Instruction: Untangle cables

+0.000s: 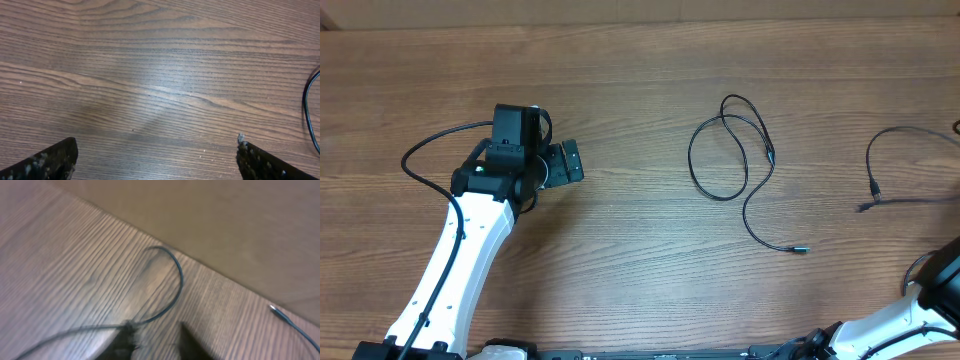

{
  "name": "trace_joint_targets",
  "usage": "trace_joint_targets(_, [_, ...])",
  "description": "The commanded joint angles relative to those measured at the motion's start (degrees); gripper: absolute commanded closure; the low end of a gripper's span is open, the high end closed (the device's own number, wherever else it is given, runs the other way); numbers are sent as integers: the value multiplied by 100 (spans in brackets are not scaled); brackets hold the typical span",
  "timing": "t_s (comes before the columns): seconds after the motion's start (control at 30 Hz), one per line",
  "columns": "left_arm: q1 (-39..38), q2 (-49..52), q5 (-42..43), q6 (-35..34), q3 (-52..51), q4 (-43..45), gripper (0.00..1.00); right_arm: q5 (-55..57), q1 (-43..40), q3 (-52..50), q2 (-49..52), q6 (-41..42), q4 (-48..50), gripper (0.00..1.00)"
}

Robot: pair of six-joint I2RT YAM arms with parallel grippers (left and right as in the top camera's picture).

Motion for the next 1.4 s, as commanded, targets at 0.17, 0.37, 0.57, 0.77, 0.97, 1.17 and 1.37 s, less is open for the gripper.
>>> trace_joint_targets(0.17, [22, 22, 26, 111, 46, 7, 0, -866, 4, 96, 164, 26, -70, 0])
trace_joint_targets(0.37, [22, 22, 26, 111, 46, 7, 0, -1434, 20, 96, 164, 24, -487, 0])
trace_joint_targets(0.57, [22, 22, 26, 111, 46, 7, 0, -3403, 20, 96, 164, 2, -1027, 0])
trace_joint_targets(0.77, [22, 22, 26, 111, 46, 7, 0, -5337, 166, 98, 164, 0, -1464, 0])
trace_joint_targets(0.97, [22, 22, 26, 111, 46, 7, 0, -5589, 761, 96, 164, -122, -2017, 0])
trace_joint_targets(1.17, [22, 22, 26, 111, 46, 7, 0, -5578, 1709, 96, 164, -496, -2396, 0])
trace_joint_targets(1.37, [22, 22, 26, 111, 46, 7, 0, -5602, 2549, 96, 164, -446, -2428, 0])
